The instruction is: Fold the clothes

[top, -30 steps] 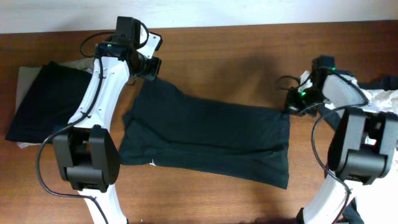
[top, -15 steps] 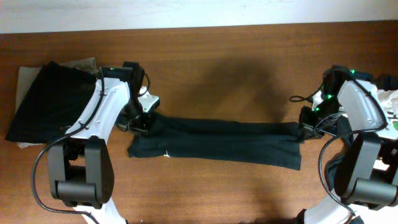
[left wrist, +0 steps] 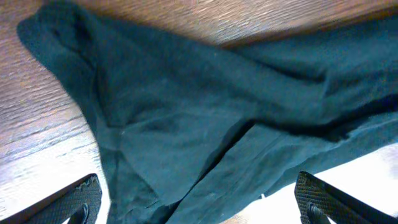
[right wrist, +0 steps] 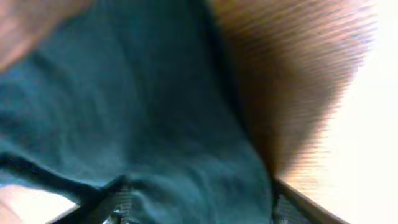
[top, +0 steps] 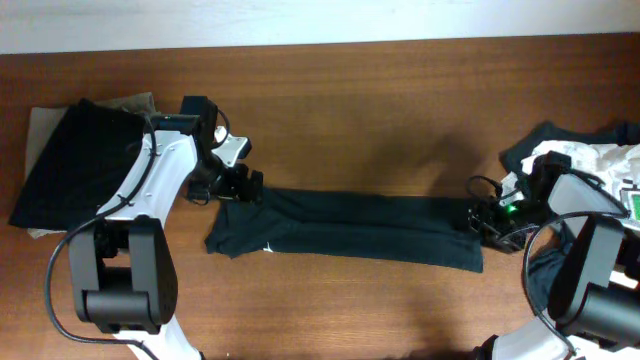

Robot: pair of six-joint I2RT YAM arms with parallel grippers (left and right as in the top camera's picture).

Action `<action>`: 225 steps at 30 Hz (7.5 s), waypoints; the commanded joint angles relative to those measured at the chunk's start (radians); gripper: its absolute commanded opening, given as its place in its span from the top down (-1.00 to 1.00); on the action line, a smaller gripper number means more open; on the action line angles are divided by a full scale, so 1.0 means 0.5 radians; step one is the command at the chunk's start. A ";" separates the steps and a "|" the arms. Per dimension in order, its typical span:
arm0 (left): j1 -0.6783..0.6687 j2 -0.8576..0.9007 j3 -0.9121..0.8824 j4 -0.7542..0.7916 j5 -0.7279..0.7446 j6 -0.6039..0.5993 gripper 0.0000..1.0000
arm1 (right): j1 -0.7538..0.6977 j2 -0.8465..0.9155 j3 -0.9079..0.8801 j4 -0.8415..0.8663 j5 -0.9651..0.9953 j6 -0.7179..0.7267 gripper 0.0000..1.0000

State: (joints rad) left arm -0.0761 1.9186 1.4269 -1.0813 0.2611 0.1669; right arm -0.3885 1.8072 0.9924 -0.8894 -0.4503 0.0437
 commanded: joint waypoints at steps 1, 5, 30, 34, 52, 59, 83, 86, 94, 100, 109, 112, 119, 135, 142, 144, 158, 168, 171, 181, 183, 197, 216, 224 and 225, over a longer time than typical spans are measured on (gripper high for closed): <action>0.005 -0.031 0.021 0.016 0.085 -0.016 -0.98 | 0.008 0.067 -0.101 0.031 -0.134 -0.037 0.80; 0.005 -0.031 0.021 0.016 0.062 0.014 -0.99 | 0.002 -0.072 0.216 -0.288 0.030 -0.057 0.92; 0.067 -0.031 0.133 -0.163 0.010 0.012 -0.98 | 1.375 -0.066 0.655 -0.237 0.333 0.461 0.78; 0.067 -0.031 -0.195 0.106 0.011 0.005 -0.99 | 1.802 -0.001 0.428 0.138 0.306 0.701 0.92; 0.201 0.187 -0.085 0.043 0.342 -0.259 0.99 | 1.401 -0.487 0.582 -0.189 0.245 0.354 0.91; -0.201 0.130 0.758 -0.381 0.188 -0.180 0.92 | 1.401 -0.487 0.582 -0.151 0.245 0.354 0.91; -0.423 0.140 0.050 0.235 0.071 -0.417 0.72 | 1.401 -0.487 0.582 -0.037 0.244 0.355 0.76; -0.384 0.116 0.204 -0.049 0.099 -0.406 0.99 | 1.401 -0.487 0.581 -0.084 0.245 0.354 0.76; -0.220 -0.027 0.404 -0.578 -0.431 -0.304 0.90 | 1.401 -0.487 0.582 -0.075 0.298 0.354 0.74; -0.227 -0.027 0.220 -0.686 -0.059 -0.303 0.38 | 1.402 -0.487 0.582 -0.071 0.297 0.354 0.67; -0.219 -0.027 0.104 -0.605 -0.537 -0.290 -0.93 | 1.401 -0.487 0.581 -0.069 0.297 0.354 0.57; -0.220 -0.027 -0.203 -0.262 -0.430 -0.288 -0.69 | 1.401 -0.487 0.581 -0.074 0.298 0.354 0.56; -0.221 -0.259 -0.171 -0.346 0.235 -0.265 0.99 | 1.401 -0.487 0.581 -0.076 0.298 0.354 0.56; 0.037 -0.462 0.922 -0.710 0.166 -0.111 -0.99 | 2.123 0.046 0.503 0.627 -0.219 0.822 0.28; 0.040 -0.461 1.116 -0.714 0.108 -0.112 -0.98 | 2.166 0.326 0.503 0.967 -0.289 0.875 0.02; 0.040 -0.461 1.116 -0.723 0.108 -0.112 -0.98 | 2.168 0.384 0.503 1.043 -0.282 0.889 0.03; 0.040 -0.461 1.116 -0.734 0.002 -0.111 -0.98 | 1.879 0.005 0.505 0.625 -0.228 0.706 0.92; 0.060 -0.461 0.875 -0.912 -0.277 -0.134 -0.98 | 1.930 0.001 0.504 0.237 -0.495 0.256 0.21; 0.231 -0.460 0.391 -0.683 0.029 -0.172 -0.96 | 2.201 0.150 0.504 0.562 -0.279 0.359 0.09; 0.293 -0.459 -0.562 0.159 0.494 -0.031 -0.78 | 2.267 0.300 0.504 0.799 -0.154 0.715 0.60; 0.293 -0.459 -0.562 0.172 0.494 -0.031 -0.79 | 2.258 0.298 0.504 0.789 -0.247 0.708 0.92; -0.096 -0.459 -0.859 0.122 0.855 -0.033 -0.30 | 1.927 0.050 0.504 -0.195 -0.203 0.557 0.92; -0.229 -0.461 -0.764 0.473 0.842 -0.357 -0.39 | 1.724 -0.212 0.511 -0.182 0.008 0.430 0.92; -0.261 -0.285 -1.054 0.482 0.598 -0.349 0.60 | 1.935 0.331 0.369 -0.129 -0.312 0.792 0.92; -0.261 -0.285 -1.034 0.484 0.729 -0.350 -0.01 | 1.912 0.331 0.369 -0.162 -0.281 0.837 0.92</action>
State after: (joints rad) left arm -0.2028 1.7660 0.9058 -0.8391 0.5674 -0.0051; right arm 0.5896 1.9648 1.1797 -0.9436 -0.6014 0.3927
